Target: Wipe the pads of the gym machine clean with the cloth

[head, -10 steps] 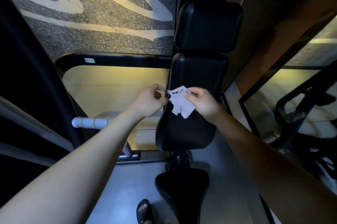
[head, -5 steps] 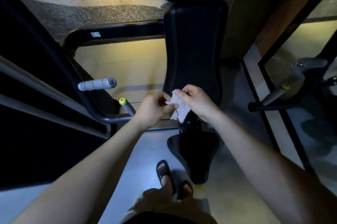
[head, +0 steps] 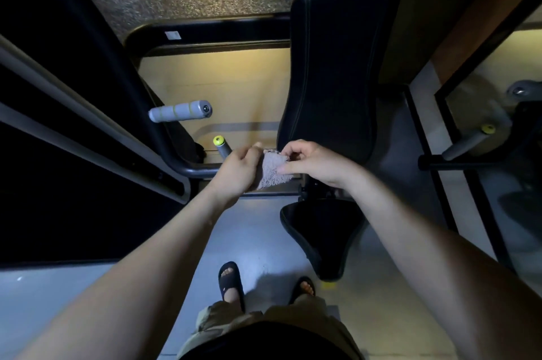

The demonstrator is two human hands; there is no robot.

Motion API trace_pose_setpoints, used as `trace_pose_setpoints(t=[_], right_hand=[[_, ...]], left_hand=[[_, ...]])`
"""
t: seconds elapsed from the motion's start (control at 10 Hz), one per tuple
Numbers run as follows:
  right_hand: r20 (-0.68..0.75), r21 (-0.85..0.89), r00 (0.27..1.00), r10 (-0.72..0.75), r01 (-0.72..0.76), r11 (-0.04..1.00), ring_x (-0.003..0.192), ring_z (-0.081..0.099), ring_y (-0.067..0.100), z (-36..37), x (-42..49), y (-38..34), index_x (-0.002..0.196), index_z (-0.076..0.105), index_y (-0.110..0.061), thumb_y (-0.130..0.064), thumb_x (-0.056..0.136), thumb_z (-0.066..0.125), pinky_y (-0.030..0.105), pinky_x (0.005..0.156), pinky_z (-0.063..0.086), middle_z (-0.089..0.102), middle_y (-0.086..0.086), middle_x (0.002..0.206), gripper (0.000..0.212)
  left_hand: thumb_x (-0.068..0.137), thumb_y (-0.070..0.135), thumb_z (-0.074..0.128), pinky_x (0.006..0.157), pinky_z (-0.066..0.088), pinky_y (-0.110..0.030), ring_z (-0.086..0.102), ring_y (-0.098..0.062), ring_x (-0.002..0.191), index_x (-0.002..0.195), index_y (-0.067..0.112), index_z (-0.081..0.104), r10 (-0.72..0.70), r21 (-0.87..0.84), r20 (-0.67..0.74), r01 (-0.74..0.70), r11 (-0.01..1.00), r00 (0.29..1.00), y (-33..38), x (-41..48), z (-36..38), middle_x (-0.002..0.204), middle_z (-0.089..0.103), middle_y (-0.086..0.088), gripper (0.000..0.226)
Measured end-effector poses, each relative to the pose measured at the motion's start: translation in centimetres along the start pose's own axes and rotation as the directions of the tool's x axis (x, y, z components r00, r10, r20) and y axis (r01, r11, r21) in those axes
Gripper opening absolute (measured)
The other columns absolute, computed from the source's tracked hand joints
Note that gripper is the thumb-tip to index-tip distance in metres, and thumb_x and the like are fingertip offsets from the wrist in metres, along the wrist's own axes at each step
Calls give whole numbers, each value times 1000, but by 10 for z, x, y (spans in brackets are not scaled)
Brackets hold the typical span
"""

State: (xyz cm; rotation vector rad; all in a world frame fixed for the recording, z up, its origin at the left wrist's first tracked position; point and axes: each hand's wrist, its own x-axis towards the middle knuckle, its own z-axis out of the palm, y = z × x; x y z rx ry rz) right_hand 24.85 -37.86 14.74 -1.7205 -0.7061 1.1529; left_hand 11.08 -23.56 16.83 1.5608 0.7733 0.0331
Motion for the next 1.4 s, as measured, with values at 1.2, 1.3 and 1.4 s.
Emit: trace_pose_setpoints(t=[1.2,1.3,1.4], right_hand=[[-114,776,715,690,-369,511,95,63,22,259,218,56,97,60,-16,3,102,46,30,68,53,64,9,114,24],[-155,768,702,695,-357,532,109,62,27,258,217,64,99,62,-14,1,101,44,31,72,53,64,10,120,24],[-208,786,697,687,-299,541,104,67,22,249,209,66,127,62,-9,-7,101,43,23,61,56,68,11,122,32]], left_hand=[[94,-1,42,87,46,-13,55,-20,120,135,10,58,-169,596,242,-9,803,955,-134,114,-220,137,54,-2,46],[93,0,41,122,13,-23,14,-12,152,155,19,35,-277,779,385,-149,609,880,-150,120,-214,164,21,7,65],[94,5,43,125,8,-34,5,-12,153,158,27,27,-329,857,367,-177,485,870,-155,122,-213,166,9,14,70]])
